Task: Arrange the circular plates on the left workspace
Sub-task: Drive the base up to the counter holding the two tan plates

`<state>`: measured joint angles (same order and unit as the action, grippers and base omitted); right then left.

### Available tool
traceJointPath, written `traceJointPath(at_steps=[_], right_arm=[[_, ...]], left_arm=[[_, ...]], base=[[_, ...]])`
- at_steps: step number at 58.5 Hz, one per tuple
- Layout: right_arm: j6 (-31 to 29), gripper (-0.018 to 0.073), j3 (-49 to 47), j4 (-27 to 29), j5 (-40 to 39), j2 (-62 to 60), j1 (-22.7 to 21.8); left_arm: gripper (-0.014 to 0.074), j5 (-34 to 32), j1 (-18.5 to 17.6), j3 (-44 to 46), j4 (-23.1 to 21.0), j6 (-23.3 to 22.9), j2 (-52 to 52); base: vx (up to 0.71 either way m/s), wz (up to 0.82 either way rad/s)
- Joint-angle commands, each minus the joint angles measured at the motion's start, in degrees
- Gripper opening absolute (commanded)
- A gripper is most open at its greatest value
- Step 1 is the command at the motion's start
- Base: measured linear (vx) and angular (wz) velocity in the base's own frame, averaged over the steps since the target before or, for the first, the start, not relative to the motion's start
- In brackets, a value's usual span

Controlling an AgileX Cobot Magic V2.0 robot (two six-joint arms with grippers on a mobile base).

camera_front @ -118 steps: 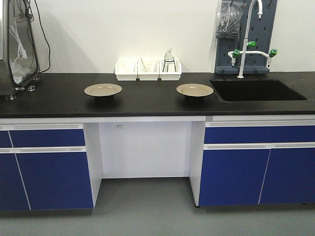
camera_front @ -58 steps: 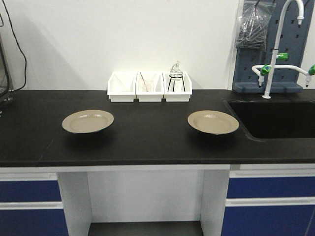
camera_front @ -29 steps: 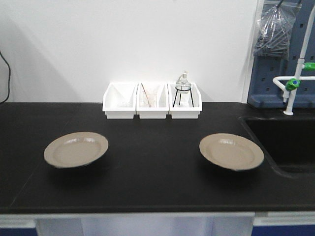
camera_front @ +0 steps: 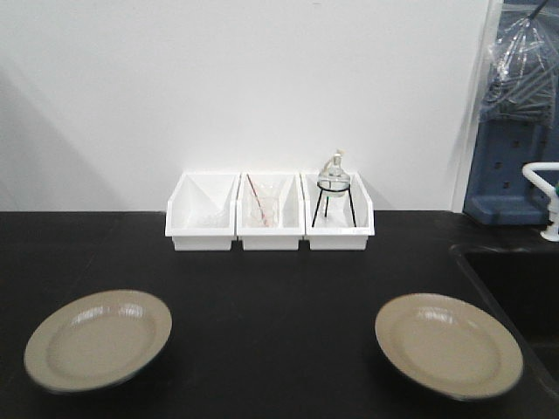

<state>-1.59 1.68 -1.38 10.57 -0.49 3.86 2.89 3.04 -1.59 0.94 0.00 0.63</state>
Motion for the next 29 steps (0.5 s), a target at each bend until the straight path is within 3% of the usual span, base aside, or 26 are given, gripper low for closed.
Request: traceJointPath(at_steps=[1,29], right_arm=[[0.07,0.0,0.4,-0.83,-4.69,-0.95,-0.27],[0.07,0.0,0.4,-0.83,-4.68,-0.95,-0.27]], left_arm=[[0.0003,-4.58,-0.18,-0.68,-0.37,0.0,0.86],[0.0003,-4.58,-0.18,-0.68,-0.37,0.0,0.86]], base=[[0.4,0.0],[0.31,0.0]])
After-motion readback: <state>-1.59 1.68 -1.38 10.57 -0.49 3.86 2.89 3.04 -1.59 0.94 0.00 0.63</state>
